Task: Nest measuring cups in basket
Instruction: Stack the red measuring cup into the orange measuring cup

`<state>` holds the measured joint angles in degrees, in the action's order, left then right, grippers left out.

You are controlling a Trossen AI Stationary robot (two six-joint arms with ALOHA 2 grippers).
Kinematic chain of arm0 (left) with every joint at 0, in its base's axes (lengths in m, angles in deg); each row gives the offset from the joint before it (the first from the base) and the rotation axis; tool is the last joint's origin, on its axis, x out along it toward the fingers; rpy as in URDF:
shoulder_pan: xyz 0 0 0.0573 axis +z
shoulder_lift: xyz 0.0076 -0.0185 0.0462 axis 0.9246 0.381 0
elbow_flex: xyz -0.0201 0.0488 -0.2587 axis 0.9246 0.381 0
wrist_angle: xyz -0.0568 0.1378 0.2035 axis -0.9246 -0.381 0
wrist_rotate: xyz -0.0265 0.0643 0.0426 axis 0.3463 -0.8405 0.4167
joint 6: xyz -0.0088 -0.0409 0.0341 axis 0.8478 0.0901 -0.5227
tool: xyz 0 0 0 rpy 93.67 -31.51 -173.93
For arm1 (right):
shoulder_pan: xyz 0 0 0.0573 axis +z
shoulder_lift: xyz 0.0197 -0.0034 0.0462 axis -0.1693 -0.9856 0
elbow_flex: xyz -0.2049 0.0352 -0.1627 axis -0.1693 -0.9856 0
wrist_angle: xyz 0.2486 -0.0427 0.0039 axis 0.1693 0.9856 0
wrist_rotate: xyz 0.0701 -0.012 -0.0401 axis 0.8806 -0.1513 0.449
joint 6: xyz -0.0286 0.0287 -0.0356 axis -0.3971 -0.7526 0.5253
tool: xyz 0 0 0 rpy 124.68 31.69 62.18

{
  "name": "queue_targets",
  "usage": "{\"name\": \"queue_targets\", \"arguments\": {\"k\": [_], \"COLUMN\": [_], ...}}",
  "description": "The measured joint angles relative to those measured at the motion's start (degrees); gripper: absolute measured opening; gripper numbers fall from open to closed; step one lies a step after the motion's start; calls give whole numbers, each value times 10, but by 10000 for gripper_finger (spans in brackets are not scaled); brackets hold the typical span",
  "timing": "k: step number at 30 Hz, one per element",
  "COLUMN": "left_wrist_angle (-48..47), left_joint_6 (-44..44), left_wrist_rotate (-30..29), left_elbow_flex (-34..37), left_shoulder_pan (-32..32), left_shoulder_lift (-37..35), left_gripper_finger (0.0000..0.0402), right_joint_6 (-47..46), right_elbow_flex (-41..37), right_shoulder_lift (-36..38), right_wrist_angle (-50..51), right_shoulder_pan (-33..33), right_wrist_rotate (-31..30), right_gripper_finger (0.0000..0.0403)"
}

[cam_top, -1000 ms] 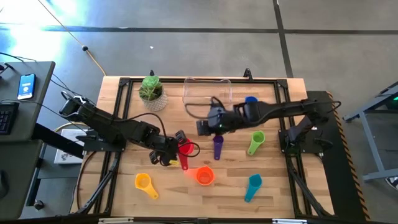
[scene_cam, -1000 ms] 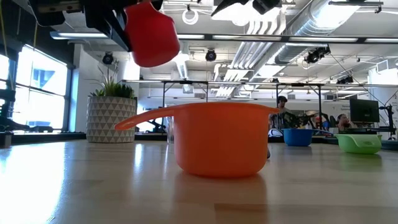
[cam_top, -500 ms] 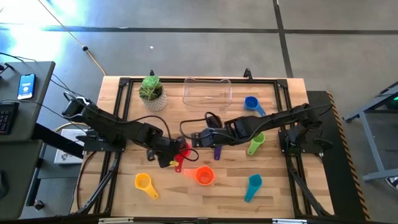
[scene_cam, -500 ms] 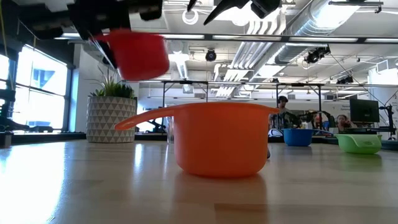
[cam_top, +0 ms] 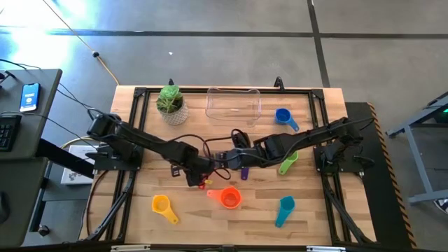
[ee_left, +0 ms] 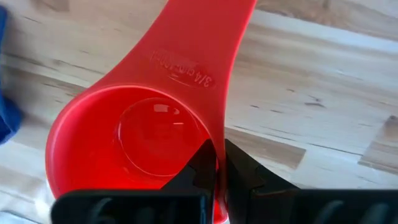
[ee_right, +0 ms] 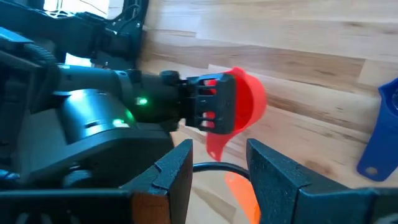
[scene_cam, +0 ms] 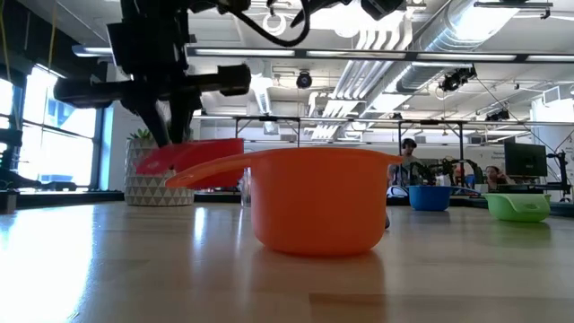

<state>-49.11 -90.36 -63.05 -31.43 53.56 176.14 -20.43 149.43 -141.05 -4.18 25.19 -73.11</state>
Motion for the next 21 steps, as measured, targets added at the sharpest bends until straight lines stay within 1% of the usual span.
{"name": "queue_targets", "arguments": {"k": [4, 13, 21], "left_wrist_angle": [9, 10, 23], "left_joint_6": [0, 21, 31], "left_wrist_rotate": [16, 17, 16], "left_elbow_flex": [0, 0, 0], "left_shoulder_pan": [1, 1, 1], "left_shoulder_lift": [13, 39, 39], "left_gripper_finger": [5, 5, 10], "right_joint_6": [11, 34, 37], "right_elbow_flex": [0, 0, 0], "right_shoulder_lift": [0, 0, 0], "right_wrist_angle": [-1, -7, -7], "right_shoulder_pan": [0, -4, -4], "right_wrist_rotate": [0, 18, 26], "right_gripper_finger": [142, 142, 142]}}
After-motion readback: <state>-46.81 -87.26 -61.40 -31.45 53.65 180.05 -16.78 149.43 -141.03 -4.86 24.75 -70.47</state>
